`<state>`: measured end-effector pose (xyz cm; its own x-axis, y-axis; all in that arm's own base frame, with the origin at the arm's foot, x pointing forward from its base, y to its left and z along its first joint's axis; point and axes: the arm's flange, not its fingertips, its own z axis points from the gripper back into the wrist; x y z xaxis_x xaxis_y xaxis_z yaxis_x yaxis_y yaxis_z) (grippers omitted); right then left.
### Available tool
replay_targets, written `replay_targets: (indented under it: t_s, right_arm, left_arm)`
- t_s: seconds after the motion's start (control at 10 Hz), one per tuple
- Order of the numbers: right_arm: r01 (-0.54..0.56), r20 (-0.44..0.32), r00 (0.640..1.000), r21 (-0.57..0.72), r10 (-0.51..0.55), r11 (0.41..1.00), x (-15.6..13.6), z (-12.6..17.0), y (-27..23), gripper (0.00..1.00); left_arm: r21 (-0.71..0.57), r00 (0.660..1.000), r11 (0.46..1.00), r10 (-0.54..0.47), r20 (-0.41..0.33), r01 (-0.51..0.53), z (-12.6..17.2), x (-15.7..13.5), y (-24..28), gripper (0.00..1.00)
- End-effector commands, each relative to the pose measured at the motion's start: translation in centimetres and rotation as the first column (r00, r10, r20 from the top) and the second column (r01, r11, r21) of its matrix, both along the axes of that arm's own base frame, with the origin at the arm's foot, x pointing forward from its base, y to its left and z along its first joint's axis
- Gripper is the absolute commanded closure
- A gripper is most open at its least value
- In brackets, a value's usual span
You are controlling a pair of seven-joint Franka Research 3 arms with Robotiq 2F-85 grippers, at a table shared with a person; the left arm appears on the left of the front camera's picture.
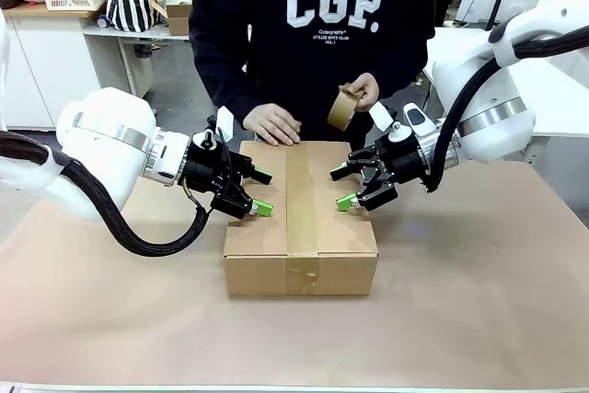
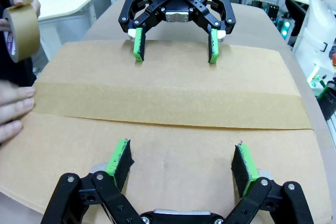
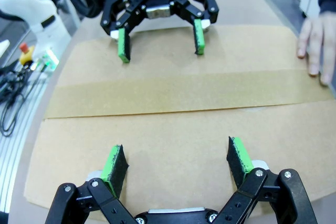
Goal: Pack the gift set into the box.
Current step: Press and hold the closed box until the human finishes sealing it.
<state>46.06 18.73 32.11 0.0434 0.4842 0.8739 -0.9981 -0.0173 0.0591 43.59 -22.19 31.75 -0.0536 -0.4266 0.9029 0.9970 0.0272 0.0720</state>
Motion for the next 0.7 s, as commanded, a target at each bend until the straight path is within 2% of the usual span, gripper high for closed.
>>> replay_targets:
  t_s: [0.0, 0.6]
  right_arm:
    - [0.002, -0.001, 1.0, -0.006, -0.002, 1.0, 0.0, -0.22, 0.17, 0.0]
    - [0.002, -0.001, 1.0, -0.006, -0.002, 1.0, 0.0, -0.22, 0.17, 0.0]
  left_arm:
    - [-0.003, 1.0, 1.0, -0.006, 0.003, 0.006, -0.32, -0.17, 0.15, 0.0]
    - [-0.003, 1.0, 1.0, -0.006, 0.003, 0.006, -0.32, -0.17, 0.15, 0.0]
